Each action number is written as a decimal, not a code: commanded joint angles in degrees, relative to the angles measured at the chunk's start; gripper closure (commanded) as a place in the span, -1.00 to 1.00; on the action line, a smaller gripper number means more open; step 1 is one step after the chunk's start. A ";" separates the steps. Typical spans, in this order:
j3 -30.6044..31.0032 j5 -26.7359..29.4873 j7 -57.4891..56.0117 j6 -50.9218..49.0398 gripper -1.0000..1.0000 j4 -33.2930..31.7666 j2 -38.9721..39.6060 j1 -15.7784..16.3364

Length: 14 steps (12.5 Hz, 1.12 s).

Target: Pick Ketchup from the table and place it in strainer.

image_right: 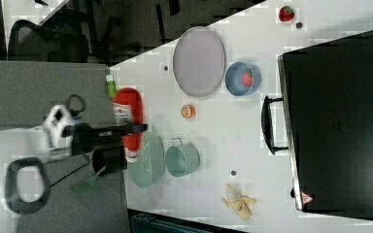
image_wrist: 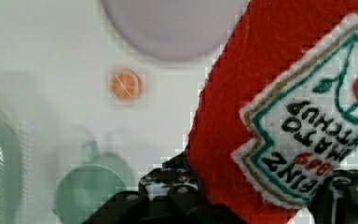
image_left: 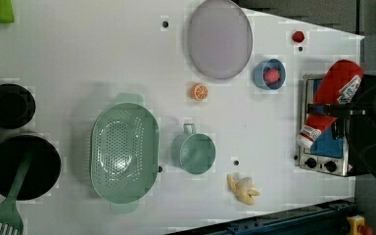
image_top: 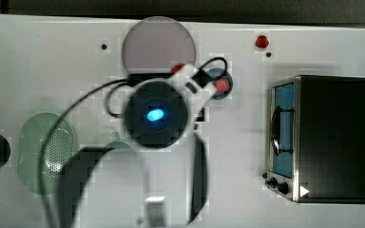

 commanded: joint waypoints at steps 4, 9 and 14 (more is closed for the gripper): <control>13.66 1.67 20.52 -1.96 -0.23 -0.51 3.07 3.93; 24.10 1.66 33.96 4.38 -0.23 -0.37 8.13 4.29; 29.88 0.23 43.72 17.68 -0.23 -0.46 18.99 5.34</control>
